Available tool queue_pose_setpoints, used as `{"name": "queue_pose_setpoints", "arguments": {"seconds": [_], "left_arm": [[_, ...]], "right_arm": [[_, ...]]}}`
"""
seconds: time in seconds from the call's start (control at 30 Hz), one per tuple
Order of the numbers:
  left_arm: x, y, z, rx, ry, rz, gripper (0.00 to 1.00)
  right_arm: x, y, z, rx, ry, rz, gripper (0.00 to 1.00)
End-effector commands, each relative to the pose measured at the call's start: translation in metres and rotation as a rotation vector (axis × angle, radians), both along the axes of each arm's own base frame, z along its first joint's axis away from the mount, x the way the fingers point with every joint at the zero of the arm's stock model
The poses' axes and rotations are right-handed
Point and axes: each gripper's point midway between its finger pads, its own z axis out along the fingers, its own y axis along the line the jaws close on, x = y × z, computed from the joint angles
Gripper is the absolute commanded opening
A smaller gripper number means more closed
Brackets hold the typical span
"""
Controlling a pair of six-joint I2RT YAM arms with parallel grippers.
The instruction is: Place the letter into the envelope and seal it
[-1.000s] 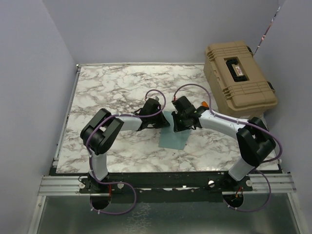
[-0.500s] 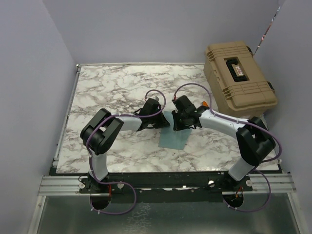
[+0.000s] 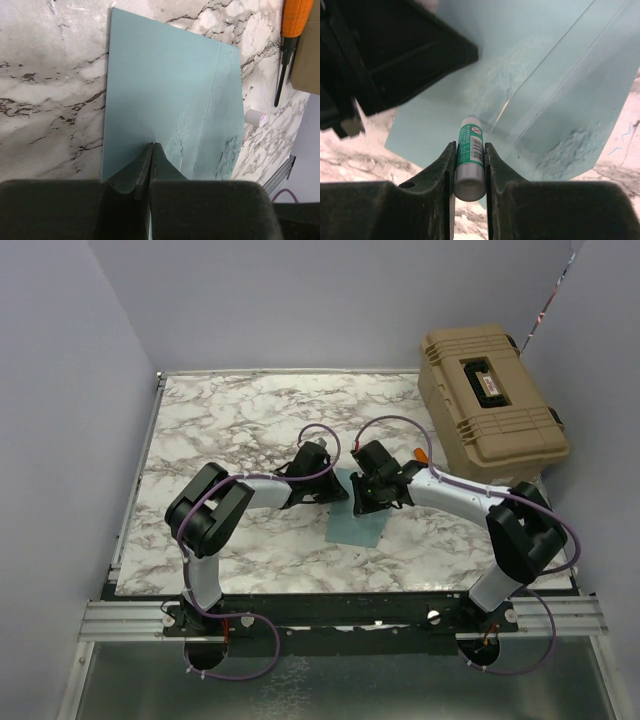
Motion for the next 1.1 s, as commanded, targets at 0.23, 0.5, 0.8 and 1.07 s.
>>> {"name": "queue_pose_setpoints", "arguments": {"seconds": [0.23,0.5,0.8,1.07], "left_arm": [[-0.038,0.056,-0.075,0.289,0.154,0.022,0.0],[-0.024,0.037,-0.038,0.213,0.071,-0.037,0.0],[-0.015,0.014,0.041,0.072,-0.058,-0.107,0.15],[-0.027,0.045,0.055,0.146,-0.1,-0.055,0.48]], "right_arm": [[0.055,-0.022,0.011,-0.087,-0.129,-0.171,0.0],[0.05,-0.025,0.089,0.11,-0.239,-0.196,0.0],[0.033,-0.082,0.098,0.233,-0.27,-0.465,0.01],[0.012,-0.104,0.072,0.39,-0.198,-0.715,0.0]]}}
